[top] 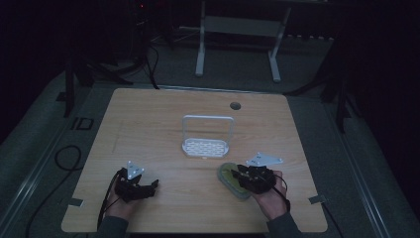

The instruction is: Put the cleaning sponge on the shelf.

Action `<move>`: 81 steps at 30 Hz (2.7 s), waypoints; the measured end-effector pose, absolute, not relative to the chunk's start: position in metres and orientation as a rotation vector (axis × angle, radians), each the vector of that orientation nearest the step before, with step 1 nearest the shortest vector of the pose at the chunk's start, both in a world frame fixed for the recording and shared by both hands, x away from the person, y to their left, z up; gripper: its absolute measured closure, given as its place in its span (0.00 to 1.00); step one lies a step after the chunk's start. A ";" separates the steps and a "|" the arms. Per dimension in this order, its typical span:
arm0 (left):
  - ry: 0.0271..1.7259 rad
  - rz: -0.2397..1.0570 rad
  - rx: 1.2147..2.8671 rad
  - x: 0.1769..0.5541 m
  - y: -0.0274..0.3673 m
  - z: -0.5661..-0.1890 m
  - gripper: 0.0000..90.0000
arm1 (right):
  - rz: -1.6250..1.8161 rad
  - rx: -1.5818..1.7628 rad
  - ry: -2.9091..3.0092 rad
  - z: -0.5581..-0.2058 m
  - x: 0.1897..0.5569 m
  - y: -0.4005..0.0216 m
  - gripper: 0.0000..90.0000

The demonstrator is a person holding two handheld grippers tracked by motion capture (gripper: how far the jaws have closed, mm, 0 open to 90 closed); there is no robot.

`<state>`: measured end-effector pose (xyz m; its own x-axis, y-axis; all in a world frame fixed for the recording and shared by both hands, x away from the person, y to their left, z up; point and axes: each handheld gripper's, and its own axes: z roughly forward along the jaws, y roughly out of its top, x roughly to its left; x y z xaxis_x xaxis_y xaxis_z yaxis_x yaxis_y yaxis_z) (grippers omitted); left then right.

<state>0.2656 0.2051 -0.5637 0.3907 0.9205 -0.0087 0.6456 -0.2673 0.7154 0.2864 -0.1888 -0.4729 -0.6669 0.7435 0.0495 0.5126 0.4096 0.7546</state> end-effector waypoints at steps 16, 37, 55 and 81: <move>1.338 0.553 2.009 0.266 0.205 -0.564 0.18 | 0.955 1.123 2.547 -0.469 0.316 -0.195 0.56; 1.336 0.554 2.013 0.266 0.205 -0.564 0.18 | 0.828 1.141 2.680 -0.469 0.331 -0.188 0.58; 1.337 0.553 2.011 0.266 0.205 -0.564 0.18 | 0.640 1.114 2.777 -0.470 0.340 -0.178 0.60; 1.327 0.549 2.017 0.265 0.204 -0.564 0.18 | 0.445 1.037 2.891 -0.470 0.352 -0.164 0.62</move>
<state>0.2653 0.2042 -0.5636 0.3987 0.9171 -0.0083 0.6431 -0.2731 0.7155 0.3519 -0.1635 -0.4700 -0.7762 0.6275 0.0604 0.6167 0.7359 0.2794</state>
